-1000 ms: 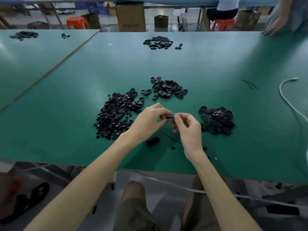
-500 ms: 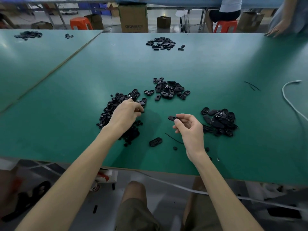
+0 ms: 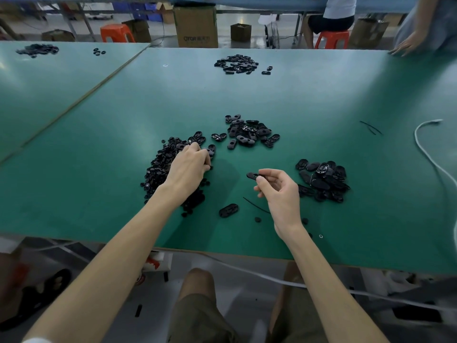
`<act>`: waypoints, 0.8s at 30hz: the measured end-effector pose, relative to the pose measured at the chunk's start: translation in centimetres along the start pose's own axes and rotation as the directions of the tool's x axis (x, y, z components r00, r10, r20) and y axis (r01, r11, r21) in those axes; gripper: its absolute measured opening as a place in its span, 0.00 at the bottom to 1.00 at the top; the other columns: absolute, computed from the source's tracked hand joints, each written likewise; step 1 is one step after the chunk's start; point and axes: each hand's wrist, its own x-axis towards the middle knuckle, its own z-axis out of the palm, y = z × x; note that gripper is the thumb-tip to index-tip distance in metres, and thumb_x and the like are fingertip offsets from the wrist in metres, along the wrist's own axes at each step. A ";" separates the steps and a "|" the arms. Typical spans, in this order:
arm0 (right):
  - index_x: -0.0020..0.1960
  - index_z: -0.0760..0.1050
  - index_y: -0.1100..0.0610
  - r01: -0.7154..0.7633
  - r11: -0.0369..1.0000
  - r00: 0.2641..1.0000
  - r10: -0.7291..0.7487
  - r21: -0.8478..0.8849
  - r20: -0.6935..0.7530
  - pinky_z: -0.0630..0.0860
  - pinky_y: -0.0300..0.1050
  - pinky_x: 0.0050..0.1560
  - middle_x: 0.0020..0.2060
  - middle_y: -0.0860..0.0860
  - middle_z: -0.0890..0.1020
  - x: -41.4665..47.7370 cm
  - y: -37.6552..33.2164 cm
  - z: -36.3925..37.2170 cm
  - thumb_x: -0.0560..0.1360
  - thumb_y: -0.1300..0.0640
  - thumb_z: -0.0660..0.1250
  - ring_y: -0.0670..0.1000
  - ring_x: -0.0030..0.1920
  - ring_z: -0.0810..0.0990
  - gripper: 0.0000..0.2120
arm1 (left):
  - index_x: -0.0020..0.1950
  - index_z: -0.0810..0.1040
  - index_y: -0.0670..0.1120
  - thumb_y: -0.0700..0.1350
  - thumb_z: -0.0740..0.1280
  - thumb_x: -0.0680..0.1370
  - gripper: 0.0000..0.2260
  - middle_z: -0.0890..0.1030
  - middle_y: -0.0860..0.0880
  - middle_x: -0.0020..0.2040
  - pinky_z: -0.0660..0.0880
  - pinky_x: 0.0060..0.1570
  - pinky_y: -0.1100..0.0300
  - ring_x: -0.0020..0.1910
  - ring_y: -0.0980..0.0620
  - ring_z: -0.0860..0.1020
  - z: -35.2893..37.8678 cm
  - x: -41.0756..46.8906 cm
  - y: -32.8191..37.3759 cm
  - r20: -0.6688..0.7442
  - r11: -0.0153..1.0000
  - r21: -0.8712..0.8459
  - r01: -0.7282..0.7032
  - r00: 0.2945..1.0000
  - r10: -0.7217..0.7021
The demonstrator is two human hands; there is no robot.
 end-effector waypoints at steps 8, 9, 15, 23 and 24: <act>0.56 0.80 0.60 0.009 1.000 1.000 -0.009 0.018 0.009 0.80 0.39 0.41 0.45 0.53 0.84 -0.1 -0.2 -0.1 0.80 0.67 0.70 0.46 0.40 0.85 0.07 | 0.51 0.76 0.44 0.41 0.68 0.83 0.03 0.80 0.48 0.47 0.74 0.48 0.56 0.46 0.49 0.78 0.1 0.2 1.4 0.053 0.943 -0.325 0.070 0.997 -0.056; 0.56 0.80 0.60 0.008 1.000 1.000 -0.008 0.022 0.007 0.80 0.39 0.41 0.45 0.53 0.84 -0.1 -0.2 -0.1 0.80 0.67 0.70 0.46 0.40 0.85 0.07 | 0.50 0.76 0.45 0.41 0.69 0.82 0.03 0.81 0.49 0.44 0.74 0.45 0.59 0.42 0.52 0.79 0.1 0.2 1.8 0.086 0.893 -0.439 0.097 0.994 -0.066; 0.55 0.80 0.58 0.015 0.999 1.000 -0.015 0.036 -0.003 0.79 0.39 0.40 0.42 0.50 0.84 -0.1 -0.2 0.0 0.79 0.66 0.71 0.47 0.40 0.85 0.06 | 0.46 0.81 0.46 0.40 0.75 0.77 0.04 0.85 0.49 0.37 0.73 0.36 0.68 0.34 0.54 0.82 1.1 -0.6 5.0 0.067 0.609 -0.792 0.029 0.997 0.040; 0.54 0.79 0.58 0.012 0.998 1.000 -0.010 0.066 -0.019 0.79 0.38 0.39 0.41 0.49 0.85 -0.1 -0.1 0.1 0.79 0.65 0.72 0.48 0.39 0.85 0.06 | 0.48 0.83 0.44 0.45 0.75 0.78 0.05 0.84 0.52 0.36 0.74 0.35 0.64 0.35 0.56 0.80 4.2 -1.5 6.1 0.069 0.316 -0.943 0.109 0.988 -0.135; 0.54 0.79 0.58 0.014 0.998 1.000 -0.012 0.066 -0.020 0.79 0.38 0.39 0.42 0.51 0.85 -0.1 -0.1 0.1 0.79 0.65 0.72 0.48 0.39 0.85 0.06 | 0.48 0.84 0.44 0.45 0.75 0.78 0.05 0.84 0.52 0.36 0.75 0.35 0.64 0.35 0.56 0.80 4.4 -1.6 6.1 0.055 0.308 -0.946 0.099 0.988 -0.147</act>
